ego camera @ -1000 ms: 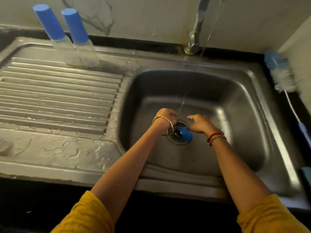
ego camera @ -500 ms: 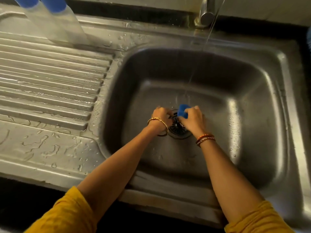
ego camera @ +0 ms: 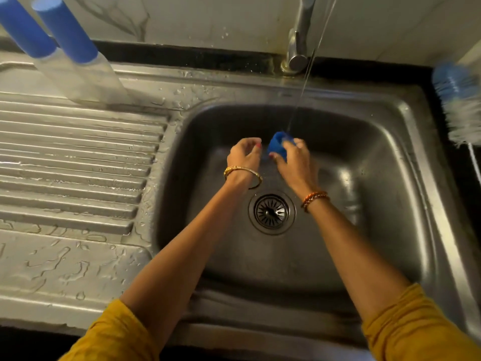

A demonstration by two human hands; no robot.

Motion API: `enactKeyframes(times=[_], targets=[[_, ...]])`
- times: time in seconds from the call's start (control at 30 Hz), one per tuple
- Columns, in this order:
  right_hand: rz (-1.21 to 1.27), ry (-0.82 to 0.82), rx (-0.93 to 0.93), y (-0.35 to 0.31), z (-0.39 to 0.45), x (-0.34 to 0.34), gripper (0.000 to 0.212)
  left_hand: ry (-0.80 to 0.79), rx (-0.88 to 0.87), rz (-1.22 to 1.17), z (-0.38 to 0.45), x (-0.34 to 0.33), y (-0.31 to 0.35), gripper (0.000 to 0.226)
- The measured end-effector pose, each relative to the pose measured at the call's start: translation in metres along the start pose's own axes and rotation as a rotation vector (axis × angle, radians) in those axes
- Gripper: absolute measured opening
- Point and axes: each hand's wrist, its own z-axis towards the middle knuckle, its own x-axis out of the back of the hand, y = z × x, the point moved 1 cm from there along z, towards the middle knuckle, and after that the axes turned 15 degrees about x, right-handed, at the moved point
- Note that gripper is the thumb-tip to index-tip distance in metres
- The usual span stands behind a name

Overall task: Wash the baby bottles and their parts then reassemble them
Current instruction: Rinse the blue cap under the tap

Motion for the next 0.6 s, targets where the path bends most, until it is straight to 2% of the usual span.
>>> enactKeyframes(times=[0.07,0.1,0.17,0.2,0.33,0.4,0.47,0.6], targets=[[0.021,0.153,-0.005,-0.003,0.0,0.007,0.04,-0.025,0.0,-0.052,0.002,0.0,0.008,0.027],[-0.001,0.142,0.005,-0.006,0.0,0.01,0.04,-0.041,0.009,-0.08,0.004,-0.001,0.009,0.028],[-0.053,-0.006,0.017,-0.006,0.002,0.013,0.042,-0.098,0.065,-0.159,0.006,-0.003,0.011,0.029],[-0.044,-0.03,0.016,-0.006,0.002,0.016,0.042,-0.128,0.105,-0.197,0.006,-0.004,0.011,0.029],[0.073,0.072,0.024,-0.007,0.005,0.027,0.041,-0.218,0.179,-0.289,0.006,-0.007,0.016,0.026],[0.166,0.062,0.027,-0.011,0.007,0.029,0.039,-0.288,0.177,-0.345,0.003,-0.007,0.02,0.028],[0.314,0.123,-0.002,-0.015,0.01,0.031,0.031,-0.339,0.142,-0.38,0.001,-0.008,0.023,0.029],[0.794,0.253,-0.172,-0.021,0.015,0.038,0.021,-0.416,-0.005,-0.438,-0.003,-0.011,0.032,0.027]])
